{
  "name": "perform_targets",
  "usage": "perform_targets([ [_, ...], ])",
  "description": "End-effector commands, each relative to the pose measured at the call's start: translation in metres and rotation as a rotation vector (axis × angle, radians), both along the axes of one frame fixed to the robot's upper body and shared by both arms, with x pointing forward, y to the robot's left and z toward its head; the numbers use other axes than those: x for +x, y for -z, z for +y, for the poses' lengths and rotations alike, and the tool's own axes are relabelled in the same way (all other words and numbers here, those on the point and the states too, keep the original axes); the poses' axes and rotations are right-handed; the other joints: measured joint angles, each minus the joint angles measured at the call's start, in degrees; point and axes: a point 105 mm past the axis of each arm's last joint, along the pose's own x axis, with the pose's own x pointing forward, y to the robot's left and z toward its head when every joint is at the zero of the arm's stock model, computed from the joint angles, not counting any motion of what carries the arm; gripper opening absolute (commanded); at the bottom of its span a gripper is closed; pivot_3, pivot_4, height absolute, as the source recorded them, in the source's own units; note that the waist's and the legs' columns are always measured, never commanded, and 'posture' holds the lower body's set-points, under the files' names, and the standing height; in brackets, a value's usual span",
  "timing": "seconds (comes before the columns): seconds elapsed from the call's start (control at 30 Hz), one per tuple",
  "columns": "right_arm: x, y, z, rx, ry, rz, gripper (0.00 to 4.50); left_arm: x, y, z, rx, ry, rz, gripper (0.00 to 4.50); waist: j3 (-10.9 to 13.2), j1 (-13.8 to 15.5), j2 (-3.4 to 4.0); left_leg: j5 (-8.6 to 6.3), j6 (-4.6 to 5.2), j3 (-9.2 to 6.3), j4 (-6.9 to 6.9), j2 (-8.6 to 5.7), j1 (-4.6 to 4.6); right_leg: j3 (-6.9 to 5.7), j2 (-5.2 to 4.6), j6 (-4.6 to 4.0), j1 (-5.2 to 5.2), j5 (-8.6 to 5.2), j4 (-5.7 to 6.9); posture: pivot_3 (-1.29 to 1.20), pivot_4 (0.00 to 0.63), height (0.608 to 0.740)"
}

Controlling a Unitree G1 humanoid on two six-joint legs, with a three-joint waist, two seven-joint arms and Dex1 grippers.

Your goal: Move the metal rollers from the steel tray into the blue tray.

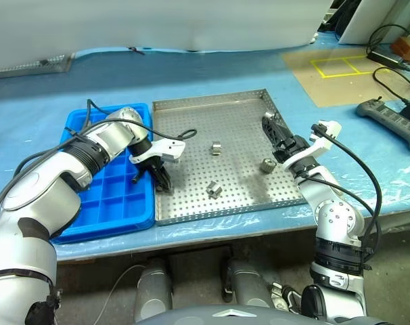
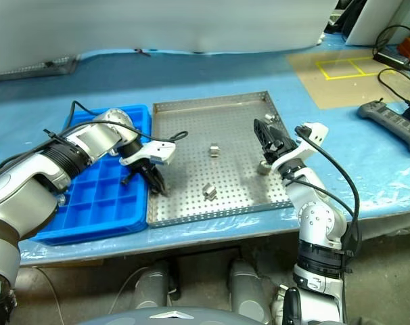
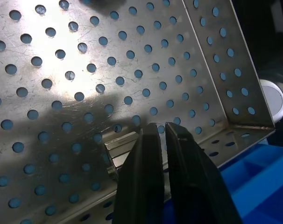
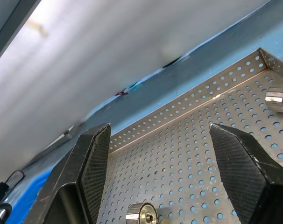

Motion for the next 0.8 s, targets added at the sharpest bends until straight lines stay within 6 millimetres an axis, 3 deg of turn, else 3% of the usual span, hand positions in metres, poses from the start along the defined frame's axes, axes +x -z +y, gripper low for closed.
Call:
perform_targets([
  [0.03,0.001,-0.006,0.003,0.018,-0.007,-0.030,3.53,0.011,-0.035,-0.010,-0.188,-0.123,0.018,0.43,0.0,0.1,0.00,-0.01,0.01,0.00,0.01,0.00,-0.01,0.00,-0.01,0.00,0.00,0.00,0.00,-0.38,0.150,0.740],
  [0.23,0.009,-0.003,0.011,0.018,-0.049,-0.019,3.53,0.021,-0.048,0.005,-0.256,-0.219,-0.015,0.43,0.0,0.1,0.00,-0.01,0.01,-0.03,0.07,-0.03,-0.03,-0.03,-0.01,0.00,0.01,0.00,0.01,-0.32,0.150,0.740],
  [0.4,0.016,-0.004,0.017,0.022,-0.074,-0.018,3.53,0.020,-0.043,0.024,-0.179,-0.184,-0.093,0.43,0.0,0.3,0.00,-0.01,0.01,-0.07,0.02,0.00,-0.05,-0.06,-0.01,-0.01,0.00,0.00,-0.02,-0.28,0.150,0.740],
  [0.5,0.019,-0.002,0.025,0.020,-0.098,-0.016,3.53,0.024,-0.041,0.026,-0.139,-0.158,-0.124,0.96,0.0,1.3,0.00,0.00,0.00,-0.08,-0.05,0.02,-0.05,-0.08,-0.02,-0.02,0.00,-0.01,-0.05,-0.27,0.150,0.740],
  [0.63,0.019,0.000,0.034,0.040,-0.107,-0.019,3.53,0.032,-0.054,0.017,-0.162,-0.167,-0.152,2.24,0.0,1.9,0.00,0.00,-0.01,-0.08,-0.04,0.05,-0.07,-0.10,-0.04,-0.02,0.00,-0.01,-0.04,-0.28,0.150,0.740],
  [0.8,0.015,0.009,0.044,0.084,-0.114,-0.007,3.53,0.035,-0.048,0.023,-0.024,-0.135,-0.192,2.24,0.0,2.6,-0.01,0.00,-0.01,-0.09,-0.03,0.08,-0.08,-0.08,-0.06,-0.02,-0.01,-0.01,-0.04,-0.28,0.150,0.740],
])
